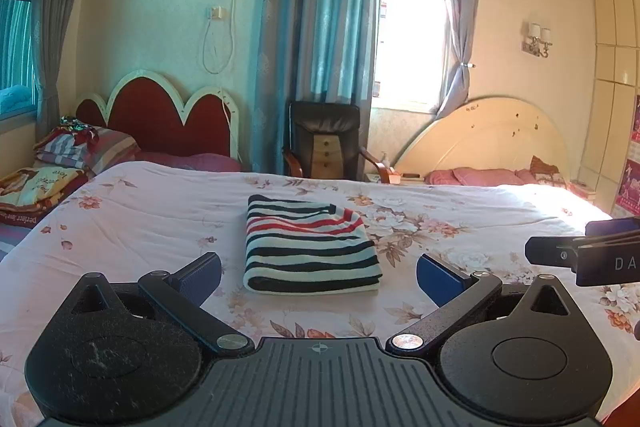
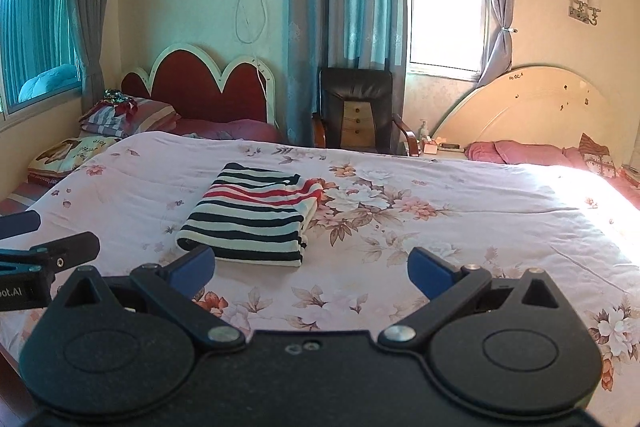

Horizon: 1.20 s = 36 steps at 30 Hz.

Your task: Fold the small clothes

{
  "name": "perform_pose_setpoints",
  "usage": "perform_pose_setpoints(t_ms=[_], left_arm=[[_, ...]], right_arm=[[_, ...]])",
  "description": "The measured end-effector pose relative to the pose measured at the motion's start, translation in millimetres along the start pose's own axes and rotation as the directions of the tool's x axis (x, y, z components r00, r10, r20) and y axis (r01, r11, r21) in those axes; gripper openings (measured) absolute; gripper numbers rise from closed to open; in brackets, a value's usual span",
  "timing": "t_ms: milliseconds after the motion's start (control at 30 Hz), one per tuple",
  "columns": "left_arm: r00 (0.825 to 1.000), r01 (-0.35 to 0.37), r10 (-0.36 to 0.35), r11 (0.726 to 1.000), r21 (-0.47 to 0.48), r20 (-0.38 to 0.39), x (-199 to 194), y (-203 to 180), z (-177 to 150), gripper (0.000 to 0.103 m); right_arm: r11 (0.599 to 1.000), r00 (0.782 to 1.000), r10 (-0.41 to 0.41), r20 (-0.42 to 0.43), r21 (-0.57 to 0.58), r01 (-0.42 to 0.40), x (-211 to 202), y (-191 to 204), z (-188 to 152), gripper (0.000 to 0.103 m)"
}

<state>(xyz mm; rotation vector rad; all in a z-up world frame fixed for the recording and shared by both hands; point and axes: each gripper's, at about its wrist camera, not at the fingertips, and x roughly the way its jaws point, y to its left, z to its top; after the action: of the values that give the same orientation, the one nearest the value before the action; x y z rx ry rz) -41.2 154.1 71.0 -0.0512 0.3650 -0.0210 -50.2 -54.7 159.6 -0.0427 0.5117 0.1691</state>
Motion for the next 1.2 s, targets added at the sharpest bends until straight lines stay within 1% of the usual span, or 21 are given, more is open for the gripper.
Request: perform_pose_setpoints(t_ms=[667,1200], left_arm=[[1.000,-0.009,0.009,1.000,0.016,-0.009,1,-5,0,0.103],[1.000,0.000,0.000,1.000,0.030,-0.003,5,-12,4,0.103]], right_arm=[[1.000,1.000,-0.011,-0.001,0.002,0.011,-1,0,0,0.102],[1.000,1.000,-0.024,-0.003,-0.005,0.024,0,-7,1,0.102]])
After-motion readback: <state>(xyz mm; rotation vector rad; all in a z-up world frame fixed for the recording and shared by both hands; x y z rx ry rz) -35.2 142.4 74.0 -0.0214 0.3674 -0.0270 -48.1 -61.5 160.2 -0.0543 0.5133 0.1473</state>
